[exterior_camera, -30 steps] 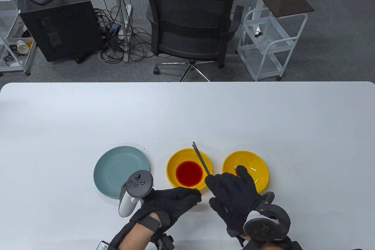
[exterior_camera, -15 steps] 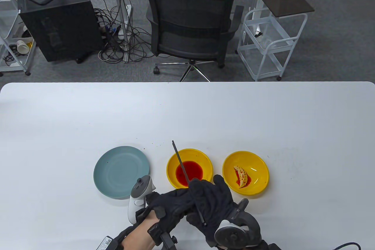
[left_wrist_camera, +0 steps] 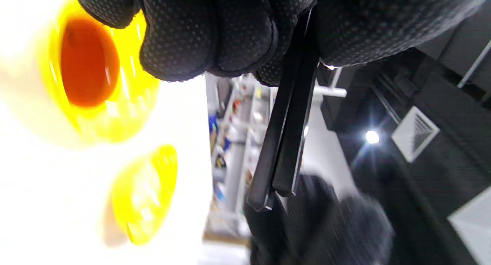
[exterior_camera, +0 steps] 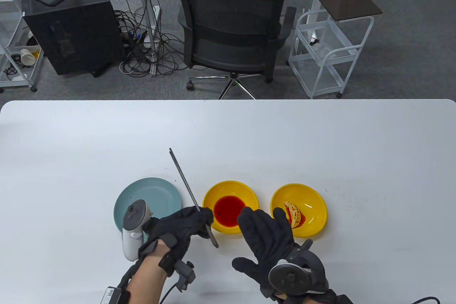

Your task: Dip chopsticks into soy sauce and dot onto dumpling

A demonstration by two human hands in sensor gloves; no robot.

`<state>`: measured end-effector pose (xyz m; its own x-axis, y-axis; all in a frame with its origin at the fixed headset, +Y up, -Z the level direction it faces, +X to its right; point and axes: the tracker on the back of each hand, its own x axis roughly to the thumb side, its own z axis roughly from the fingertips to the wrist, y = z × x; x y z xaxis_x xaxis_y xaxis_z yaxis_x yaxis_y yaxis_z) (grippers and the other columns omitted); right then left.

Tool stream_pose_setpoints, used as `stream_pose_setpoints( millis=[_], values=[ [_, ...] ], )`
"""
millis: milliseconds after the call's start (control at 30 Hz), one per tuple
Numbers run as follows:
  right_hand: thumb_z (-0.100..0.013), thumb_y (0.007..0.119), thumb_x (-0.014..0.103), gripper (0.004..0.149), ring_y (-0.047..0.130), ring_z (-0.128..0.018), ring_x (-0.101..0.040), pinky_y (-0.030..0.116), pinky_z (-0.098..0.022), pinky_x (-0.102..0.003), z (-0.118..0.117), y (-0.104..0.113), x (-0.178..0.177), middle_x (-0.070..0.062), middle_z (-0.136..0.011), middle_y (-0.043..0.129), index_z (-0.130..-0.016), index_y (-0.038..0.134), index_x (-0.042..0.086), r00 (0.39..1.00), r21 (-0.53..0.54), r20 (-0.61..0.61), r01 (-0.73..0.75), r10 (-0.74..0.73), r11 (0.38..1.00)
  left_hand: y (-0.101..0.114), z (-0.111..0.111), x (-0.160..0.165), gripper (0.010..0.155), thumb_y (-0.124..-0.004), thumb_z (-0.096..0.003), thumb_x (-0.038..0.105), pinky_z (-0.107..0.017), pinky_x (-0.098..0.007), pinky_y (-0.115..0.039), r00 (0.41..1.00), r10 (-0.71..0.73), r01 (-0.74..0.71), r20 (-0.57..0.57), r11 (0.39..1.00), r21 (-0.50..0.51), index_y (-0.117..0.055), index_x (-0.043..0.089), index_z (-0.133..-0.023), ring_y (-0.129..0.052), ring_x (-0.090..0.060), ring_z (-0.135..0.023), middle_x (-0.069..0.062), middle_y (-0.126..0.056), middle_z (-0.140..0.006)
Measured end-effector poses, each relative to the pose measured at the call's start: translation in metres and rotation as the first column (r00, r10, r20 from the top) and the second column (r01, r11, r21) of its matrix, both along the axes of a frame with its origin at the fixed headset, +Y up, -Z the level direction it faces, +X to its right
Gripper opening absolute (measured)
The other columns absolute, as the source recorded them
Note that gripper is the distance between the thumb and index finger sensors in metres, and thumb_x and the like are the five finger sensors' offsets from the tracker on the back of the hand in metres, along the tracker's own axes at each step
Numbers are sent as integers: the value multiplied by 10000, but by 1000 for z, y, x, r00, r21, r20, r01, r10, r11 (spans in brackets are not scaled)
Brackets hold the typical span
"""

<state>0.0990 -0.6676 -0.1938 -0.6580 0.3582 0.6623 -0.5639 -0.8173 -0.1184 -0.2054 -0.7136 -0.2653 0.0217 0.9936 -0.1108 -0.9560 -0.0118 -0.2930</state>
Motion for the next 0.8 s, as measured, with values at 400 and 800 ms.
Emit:
stream_pose_setpoints(
  millis=[400, 800],
  values=[
    [-427, 696, 578, 864, 561, -970, -527, 294, -690, -802, -20, 2, 38, -146, -1157, 355, -1066, 280, 173, 986, -120, 87, 155, -145, 981, -12, -16, -40, 545, -813, -467, 496, -634, -675, -623, 236, -971, 931, 29, 218, -292, -919, 76, -799, -959, -343, -560, -115, -939, -698],
    [-430, 691, 579, 852, 555, -970, -531, 284, -687, -805, -25, 3, 50, -154, -1158, 345, -1070, 302, 172, 974, -158, 114, 211, -195, 964, -34, -26, -15, 542, -793, -478, 486, -664, -690, -563, -26, -993, 960, 118, -58, -275, -901, 88, -829, -915, -364, -627, -106, -913, -744]
  ],
)
